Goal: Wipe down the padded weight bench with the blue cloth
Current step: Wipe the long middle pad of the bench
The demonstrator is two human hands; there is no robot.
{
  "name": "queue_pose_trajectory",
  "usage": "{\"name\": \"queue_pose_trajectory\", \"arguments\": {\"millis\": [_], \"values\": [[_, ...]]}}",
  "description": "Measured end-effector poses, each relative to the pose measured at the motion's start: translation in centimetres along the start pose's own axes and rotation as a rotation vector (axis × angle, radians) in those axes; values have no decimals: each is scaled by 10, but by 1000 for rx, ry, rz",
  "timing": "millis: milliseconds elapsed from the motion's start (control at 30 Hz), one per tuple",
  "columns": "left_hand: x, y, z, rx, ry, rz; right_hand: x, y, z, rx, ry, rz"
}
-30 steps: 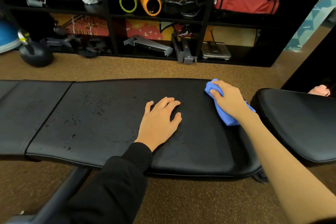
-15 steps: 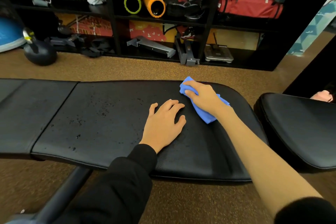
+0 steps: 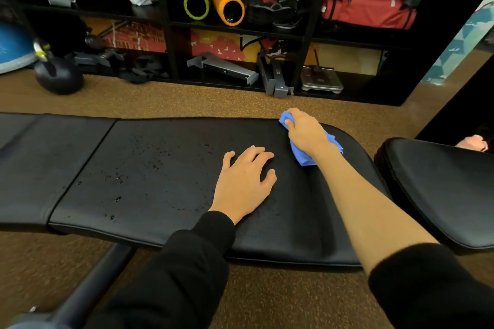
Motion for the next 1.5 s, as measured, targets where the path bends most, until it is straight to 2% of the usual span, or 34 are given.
{"name": "queue_pose_trajectory", "arguments": {"millis": [200,433,600,733,933,1100,1200,1300,1400,1500], "values": [[1,-1,1,10,-13,-3,2,32,20,-135,-74,61],[2,0,2,19,-4,0,-9,99,-5,-259,-70,73],[0,0,1,16,13,-11,-22,74,-37,-135,-67,-9],[1,0,1,11,11,-13,-17,39,-30,23,-47,-40],[0,0,1,-5,36,-1,-3,42,-3,17,-102,-20],[-5,-1,0,-18,102,-36,2,88,10,-116,-128,8],[-12,1,4,-69,211,-84,-1,117,13,-132,-124,36],[-21,2,1,-150,301,-142,-22,137,1,3,-406,118],[-22,-5,-26,-194,292,-102,-62,146,-24,109,-665,-94],[-2,-16,-66,-241,121,70,-84,155,-48,167,-619,-234]]}}
Point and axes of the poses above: each hand's wrist, its own y-axis away from the middle knuckle, its own x-axis out of the palm, z = x × y, the point moved 5 cm from there along -y, towards the middle knuckle, and after that the axes turned 9 degrees about x, right-handed, at the moved point
